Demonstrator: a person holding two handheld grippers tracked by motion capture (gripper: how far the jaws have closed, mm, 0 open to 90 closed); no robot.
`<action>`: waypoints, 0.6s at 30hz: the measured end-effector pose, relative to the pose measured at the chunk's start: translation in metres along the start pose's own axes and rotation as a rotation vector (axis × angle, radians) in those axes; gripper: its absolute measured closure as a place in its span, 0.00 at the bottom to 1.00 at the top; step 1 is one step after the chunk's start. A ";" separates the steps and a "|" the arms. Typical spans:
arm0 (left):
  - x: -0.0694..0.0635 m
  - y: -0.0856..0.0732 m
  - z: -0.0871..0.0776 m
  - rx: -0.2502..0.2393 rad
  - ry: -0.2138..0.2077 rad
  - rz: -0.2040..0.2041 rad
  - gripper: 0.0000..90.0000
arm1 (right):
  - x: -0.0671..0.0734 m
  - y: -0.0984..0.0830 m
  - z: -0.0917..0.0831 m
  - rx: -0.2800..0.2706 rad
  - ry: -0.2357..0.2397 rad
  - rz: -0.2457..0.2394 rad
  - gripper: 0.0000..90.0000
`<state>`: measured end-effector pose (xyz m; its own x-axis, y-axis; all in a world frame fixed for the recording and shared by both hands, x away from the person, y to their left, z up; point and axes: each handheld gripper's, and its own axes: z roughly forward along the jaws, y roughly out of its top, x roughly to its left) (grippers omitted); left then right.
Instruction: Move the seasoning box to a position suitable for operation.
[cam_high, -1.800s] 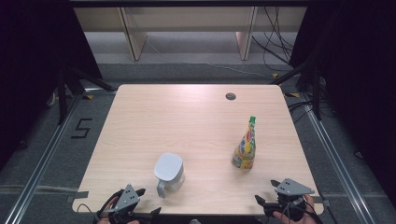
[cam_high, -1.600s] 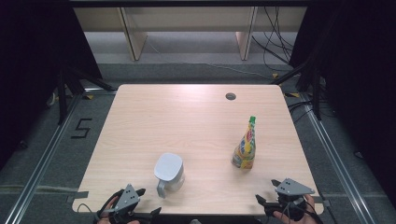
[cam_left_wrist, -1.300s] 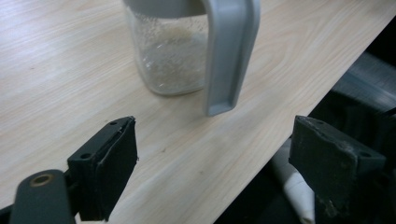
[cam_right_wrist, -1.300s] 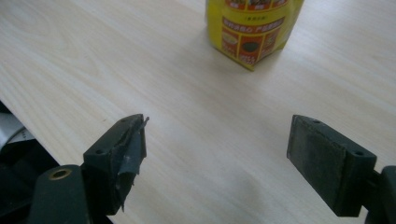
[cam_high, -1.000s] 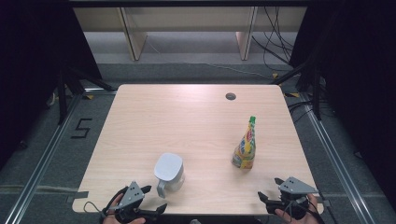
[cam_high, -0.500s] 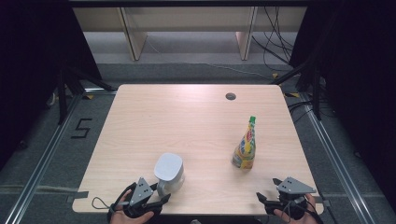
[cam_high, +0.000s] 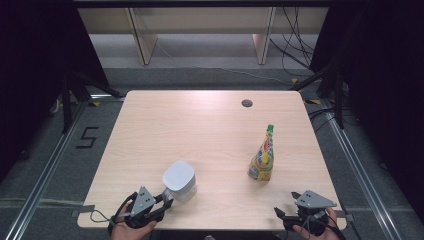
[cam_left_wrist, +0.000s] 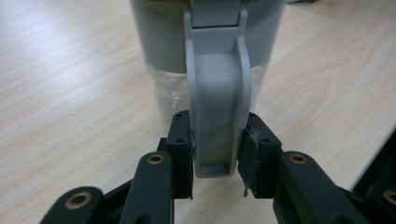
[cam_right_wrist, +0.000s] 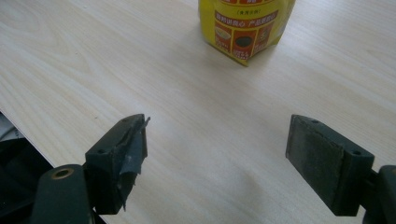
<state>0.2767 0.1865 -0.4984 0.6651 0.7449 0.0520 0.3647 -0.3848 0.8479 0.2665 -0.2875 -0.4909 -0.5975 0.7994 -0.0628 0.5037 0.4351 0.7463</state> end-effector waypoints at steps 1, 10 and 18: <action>0.002 0.000 0.000 -0.002 0.007 -0.013 0.74 | 0.001 0.000 0.000 0.005 -0.001 0.008 0.24; 0.027 0.004 0.014 -0.007 0.057 0.001 0.76 | 0.001 0.000 0.001 0.012 0.010 0.009 0.24; 0.031 0.010 0.026 -0.012 0.020 0.010 0.77 | 0.000 0.000 0.002 0.000 0.008 -0.010 0.24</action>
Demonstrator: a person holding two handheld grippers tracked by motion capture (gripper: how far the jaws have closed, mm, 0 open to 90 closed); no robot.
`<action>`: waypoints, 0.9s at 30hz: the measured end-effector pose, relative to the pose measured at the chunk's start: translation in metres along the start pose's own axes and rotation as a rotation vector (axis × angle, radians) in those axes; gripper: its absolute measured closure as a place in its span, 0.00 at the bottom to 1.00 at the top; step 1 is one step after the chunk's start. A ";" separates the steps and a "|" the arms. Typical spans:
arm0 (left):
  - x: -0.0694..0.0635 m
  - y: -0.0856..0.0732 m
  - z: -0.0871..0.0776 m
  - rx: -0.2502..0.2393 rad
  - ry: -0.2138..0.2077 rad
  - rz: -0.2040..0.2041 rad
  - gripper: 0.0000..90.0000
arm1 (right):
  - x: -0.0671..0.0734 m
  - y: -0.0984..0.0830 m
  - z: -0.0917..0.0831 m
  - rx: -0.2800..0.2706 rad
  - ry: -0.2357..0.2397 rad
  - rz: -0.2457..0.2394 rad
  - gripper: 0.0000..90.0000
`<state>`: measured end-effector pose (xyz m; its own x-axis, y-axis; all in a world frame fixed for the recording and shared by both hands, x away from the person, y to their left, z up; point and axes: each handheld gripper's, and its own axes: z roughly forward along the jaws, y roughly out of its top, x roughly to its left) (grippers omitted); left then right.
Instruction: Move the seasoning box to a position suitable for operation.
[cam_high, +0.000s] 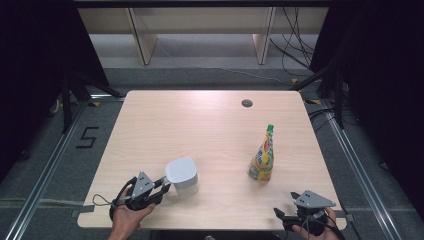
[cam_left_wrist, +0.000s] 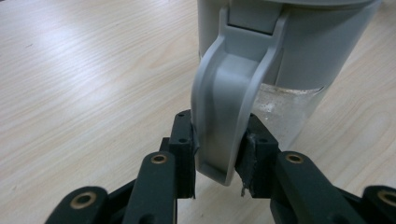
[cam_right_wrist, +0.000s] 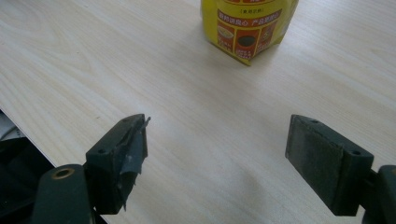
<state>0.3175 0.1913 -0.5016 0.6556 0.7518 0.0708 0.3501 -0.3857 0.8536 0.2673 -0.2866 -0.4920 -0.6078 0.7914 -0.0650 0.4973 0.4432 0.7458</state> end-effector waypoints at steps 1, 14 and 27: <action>0.000 0.001 0.001 -0.002 -0.002 0.017 0.77 | 0.000 0.000 0.000 0.006 0.014 0.003 0.24; -0.027 0.016 0.019 0.005 -0.102 0.068 0.77 | 0.001 0.000 0.000 0.005 0.000 0.014 0.24; -0.061 0.028 0.034 0.003 -0.192 0.100 0.77 | 0.001 0.000 0.001 0.006 0.005 0.008 0.24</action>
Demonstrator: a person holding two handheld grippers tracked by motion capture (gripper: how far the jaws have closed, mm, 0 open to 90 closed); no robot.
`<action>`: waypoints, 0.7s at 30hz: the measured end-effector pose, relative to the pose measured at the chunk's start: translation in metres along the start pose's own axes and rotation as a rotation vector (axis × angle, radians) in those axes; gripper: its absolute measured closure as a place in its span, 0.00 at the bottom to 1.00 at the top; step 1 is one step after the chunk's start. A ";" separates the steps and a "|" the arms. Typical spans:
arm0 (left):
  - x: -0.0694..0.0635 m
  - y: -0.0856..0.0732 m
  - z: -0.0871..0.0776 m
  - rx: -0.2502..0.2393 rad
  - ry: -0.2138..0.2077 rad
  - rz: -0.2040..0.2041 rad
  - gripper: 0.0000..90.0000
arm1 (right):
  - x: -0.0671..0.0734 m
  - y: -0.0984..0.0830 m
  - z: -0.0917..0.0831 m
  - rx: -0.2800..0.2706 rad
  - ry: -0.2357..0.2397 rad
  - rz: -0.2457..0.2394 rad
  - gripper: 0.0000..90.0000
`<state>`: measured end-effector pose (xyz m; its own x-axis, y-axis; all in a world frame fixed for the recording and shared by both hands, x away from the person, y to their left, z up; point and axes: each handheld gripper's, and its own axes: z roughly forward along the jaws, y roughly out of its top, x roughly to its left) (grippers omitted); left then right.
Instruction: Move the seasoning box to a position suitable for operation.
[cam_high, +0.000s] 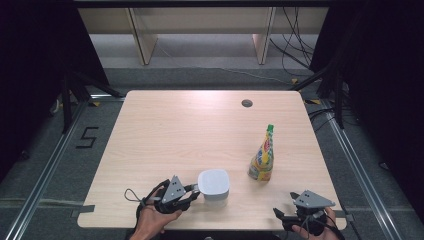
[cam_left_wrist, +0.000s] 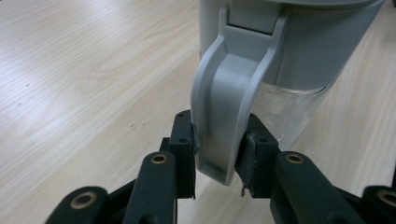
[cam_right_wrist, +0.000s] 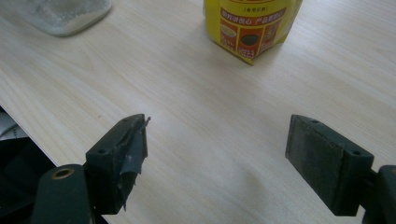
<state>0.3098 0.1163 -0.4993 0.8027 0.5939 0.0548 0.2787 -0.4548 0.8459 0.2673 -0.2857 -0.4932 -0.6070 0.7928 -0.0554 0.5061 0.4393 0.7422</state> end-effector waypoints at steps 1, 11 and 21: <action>-0.003 0.001 0.002 -0.011 -0.004 0.001 0.77 | 0.001 0.000 0.000 0.007 0.010 0.011 0.24; -0.007 0.005 0.007 0.006 -0.019 0.027 0.77 | 0.000 -0.002 -0.001 0.018 0.007 0.015 0.24; -0.008 0.001 0.008 0.025 -0.038 -0.023 0.62 | 0.001 0.000 0.001 0.017 0.007 0.009 0.24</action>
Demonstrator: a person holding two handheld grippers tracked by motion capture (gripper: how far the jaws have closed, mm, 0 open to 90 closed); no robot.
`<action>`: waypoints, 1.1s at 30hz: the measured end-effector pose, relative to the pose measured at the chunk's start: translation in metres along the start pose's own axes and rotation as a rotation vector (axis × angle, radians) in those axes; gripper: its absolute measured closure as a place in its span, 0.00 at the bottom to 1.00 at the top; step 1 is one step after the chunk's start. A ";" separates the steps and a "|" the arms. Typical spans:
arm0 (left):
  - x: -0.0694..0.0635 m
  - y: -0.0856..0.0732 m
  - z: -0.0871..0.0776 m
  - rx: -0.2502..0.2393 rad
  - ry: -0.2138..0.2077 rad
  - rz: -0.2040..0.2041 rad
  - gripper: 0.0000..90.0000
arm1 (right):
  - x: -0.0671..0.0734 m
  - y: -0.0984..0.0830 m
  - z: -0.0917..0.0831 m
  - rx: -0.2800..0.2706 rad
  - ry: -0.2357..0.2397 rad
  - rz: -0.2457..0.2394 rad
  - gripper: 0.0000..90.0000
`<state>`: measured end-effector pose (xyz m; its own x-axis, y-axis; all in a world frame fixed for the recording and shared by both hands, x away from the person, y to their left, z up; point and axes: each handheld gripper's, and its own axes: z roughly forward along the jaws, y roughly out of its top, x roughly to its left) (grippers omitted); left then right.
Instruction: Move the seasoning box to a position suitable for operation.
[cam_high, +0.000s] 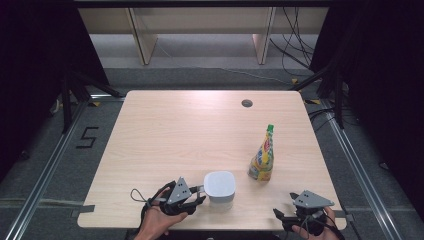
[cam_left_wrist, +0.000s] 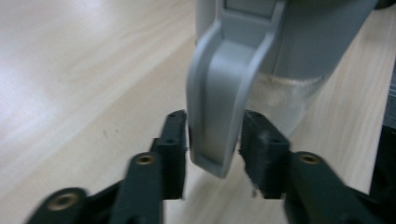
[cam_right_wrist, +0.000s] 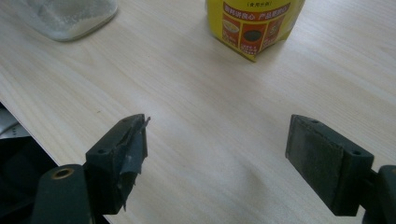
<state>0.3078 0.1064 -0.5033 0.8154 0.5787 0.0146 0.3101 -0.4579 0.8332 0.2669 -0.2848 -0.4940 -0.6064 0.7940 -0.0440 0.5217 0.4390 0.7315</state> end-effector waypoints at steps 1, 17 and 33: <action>0.000 0.000 0.000 0.000 0.000 0.000 0.55 | 0.000 0.000 0.000 0.000 0.000 0.000 0.24; -0.003 0.024 -0.033 -0.066 0.016 -0.053 0.29 | -0.002 -0.001 0.001 -0.005 0.000 -0.042 0.24; -0.005 0.046 -0.047 -0.135 -0.009 -0.038 0.37 | 0.000 -0.001 0.002 0.013 0.003 0.000 0.24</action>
<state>0.2951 0.1141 -0.4397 0.8088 0.5876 -0.0233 0.2731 -0.3402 0.8998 0.2678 -0.2845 -0.4958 -0.6081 0.7928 -0.0420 0.5296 0.4445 0.7225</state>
